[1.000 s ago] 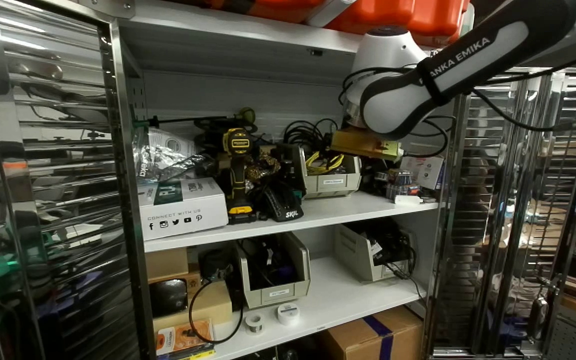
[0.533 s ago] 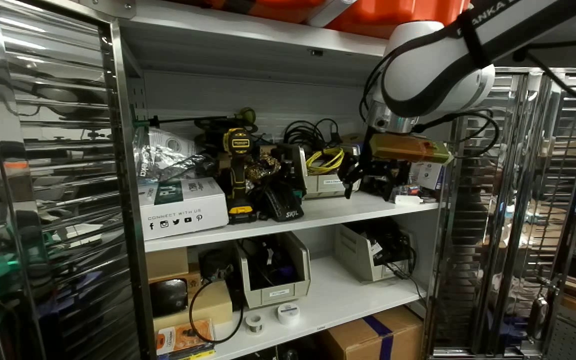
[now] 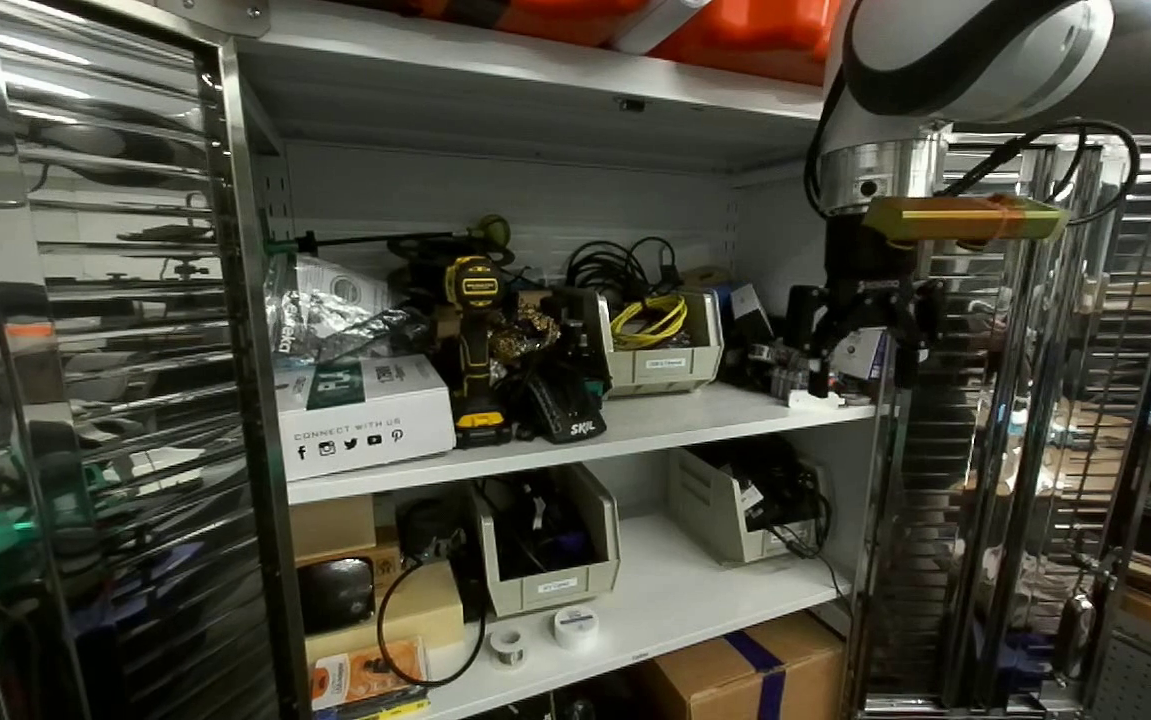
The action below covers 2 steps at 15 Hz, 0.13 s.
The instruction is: Pick up the yellow cable and put it in the cable storage object
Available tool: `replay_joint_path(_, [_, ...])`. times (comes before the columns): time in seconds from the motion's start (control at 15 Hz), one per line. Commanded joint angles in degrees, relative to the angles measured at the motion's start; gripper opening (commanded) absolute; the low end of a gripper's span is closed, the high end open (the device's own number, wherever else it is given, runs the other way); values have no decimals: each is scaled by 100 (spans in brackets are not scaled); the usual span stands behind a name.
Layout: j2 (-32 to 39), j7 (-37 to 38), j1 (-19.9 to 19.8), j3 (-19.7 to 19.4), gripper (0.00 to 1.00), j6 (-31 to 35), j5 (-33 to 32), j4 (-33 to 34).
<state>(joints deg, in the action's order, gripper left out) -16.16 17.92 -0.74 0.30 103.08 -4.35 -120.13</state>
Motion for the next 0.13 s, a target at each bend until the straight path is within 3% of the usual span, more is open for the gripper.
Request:
replay_joint_path(0.0, [3, -15, -63, 54, 100, -5, 16, -4])
replay_joint_path(0.07, [19, -15, -62, 56, 100, -1, 15, -20])
